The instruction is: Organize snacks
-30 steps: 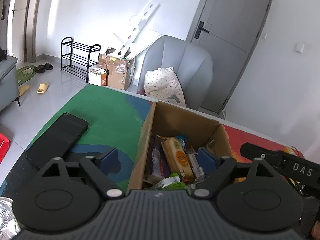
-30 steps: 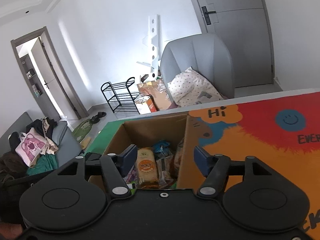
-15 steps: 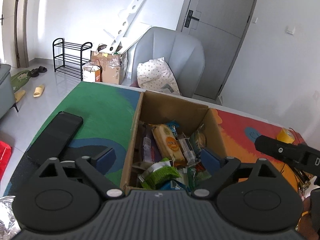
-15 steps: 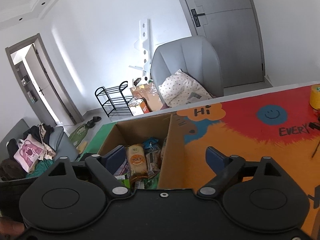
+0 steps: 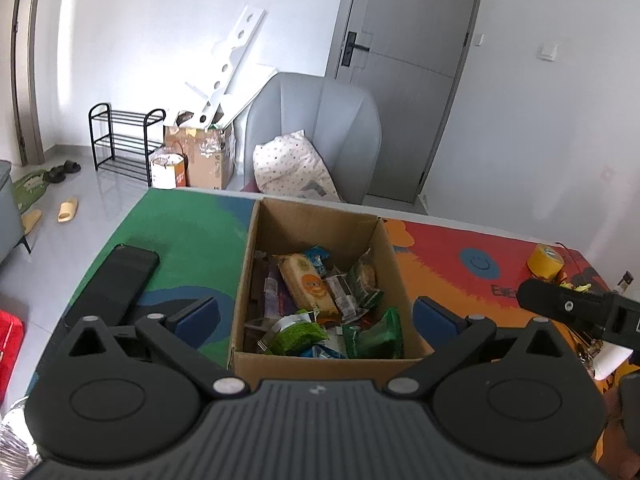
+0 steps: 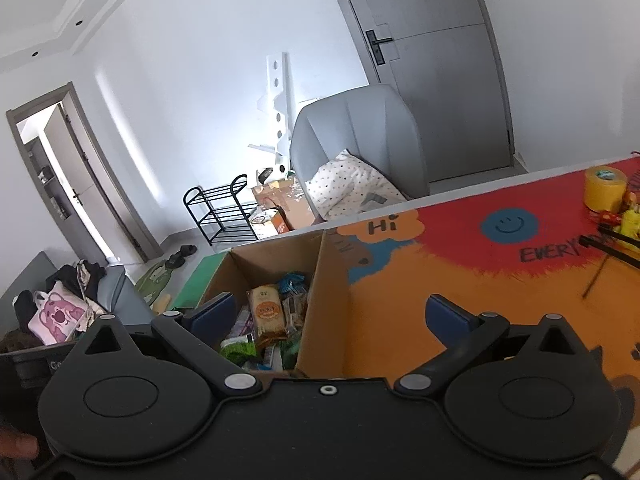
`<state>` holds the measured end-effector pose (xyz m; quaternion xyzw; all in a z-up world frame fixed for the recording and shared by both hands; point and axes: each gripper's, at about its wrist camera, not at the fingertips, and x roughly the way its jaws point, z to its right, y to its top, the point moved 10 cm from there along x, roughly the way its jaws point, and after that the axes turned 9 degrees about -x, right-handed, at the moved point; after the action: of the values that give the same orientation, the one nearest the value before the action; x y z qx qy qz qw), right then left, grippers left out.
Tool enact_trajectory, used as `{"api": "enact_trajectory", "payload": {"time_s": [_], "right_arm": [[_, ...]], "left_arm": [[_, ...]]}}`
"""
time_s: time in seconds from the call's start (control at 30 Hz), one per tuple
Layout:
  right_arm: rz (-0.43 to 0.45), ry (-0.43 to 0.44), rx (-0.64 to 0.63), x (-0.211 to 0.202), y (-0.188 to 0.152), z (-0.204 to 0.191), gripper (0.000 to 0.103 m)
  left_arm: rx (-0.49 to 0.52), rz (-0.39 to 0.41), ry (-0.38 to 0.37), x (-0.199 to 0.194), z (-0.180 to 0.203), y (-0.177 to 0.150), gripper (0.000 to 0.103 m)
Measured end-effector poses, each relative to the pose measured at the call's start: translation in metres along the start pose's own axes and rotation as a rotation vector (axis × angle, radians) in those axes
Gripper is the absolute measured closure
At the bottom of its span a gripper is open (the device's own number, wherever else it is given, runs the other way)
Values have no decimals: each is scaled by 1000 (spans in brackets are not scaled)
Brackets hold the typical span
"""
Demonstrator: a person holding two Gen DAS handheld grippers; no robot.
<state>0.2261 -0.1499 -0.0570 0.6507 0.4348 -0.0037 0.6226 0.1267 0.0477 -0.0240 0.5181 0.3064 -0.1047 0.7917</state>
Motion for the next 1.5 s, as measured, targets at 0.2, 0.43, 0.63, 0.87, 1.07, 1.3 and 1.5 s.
{"api": "enact_trajectory", "payload": {"time_s": [0.2,0.43,0.63,0.87,1.07,1.3,1.5], "right_arm": [[15,-26,-14,-24,-8,2,0],[26,-42,-34,-52,-21,-1,0],[48,-58,-71,-79,-25,-11,0],[54,-78,-137,-107,-32,-29,0],[58,-80,-144,-128,-37,-39,0],[91,-101,-174,-151,-34,-44,0],[129,-122,-181,-166,-30,-42,0]], "left_arm": [[35,28,-28,-24,8,-1,0],[67,59,-39,-55,8,-10,0],[90,80,-46,-83,5,-18,0],[109,105,-56,-114,3,-28,0],[124,130,-72,-143,3,-35,0],[117,171,-62,-170,-7,-35,0],[127,199,-55,-179,-8,-32,0]]}}
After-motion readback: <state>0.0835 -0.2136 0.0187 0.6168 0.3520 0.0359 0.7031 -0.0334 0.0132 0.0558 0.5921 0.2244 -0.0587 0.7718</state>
